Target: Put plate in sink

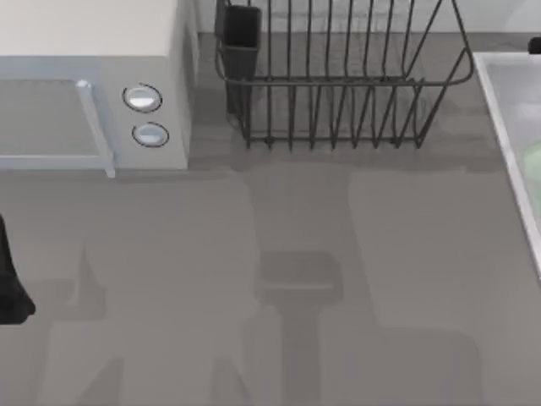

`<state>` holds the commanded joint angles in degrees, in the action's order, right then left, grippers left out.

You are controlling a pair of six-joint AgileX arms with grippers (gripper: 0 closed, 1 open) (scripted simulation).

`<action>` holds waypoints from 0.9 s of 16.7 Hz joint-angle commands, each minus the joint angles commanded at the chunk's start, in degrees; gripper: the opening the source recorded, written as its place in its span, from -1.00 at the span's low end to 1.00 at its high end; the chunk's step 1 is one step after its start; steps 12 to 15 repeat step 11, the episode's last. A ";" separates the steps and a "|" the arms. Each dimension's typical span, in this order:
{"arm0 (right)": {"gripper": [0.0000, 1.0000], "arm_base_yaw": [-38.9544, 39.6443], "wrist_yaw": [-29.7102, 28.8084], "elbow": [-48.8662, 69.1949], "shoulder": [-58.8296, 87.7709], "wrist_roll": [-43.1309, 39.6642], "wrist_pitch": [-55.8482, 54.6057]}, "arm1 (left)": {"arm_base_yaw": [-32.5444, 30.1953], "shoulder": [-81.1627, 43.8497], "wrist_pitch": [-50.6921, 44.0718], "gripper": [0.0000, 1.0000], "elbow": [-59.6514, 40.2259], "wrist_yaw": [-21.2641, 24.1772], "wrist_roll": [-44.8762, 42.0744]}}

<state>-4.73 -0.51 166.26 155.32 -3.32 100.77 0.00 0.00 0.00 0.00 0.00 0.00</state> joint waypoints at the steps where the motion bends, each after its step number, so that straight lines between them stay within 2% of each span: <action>1: 0.36 0.00 0.00 0.00 0.00 0.00 0.00 | 0.00 0.00 0.00 1.00 0.00 0.00 0.00; 5: 0.96 0.00 0.00 0.00 0.00 0.00 0.00 | 0.00 0.00 0.00 1.00 0.00 0.00 0.00; 15: 1.00 0.00 0.00 0.00 0.00 0.00 0.00 | 0.00 0.00 0.00 1.00 0.00 0.00 0.00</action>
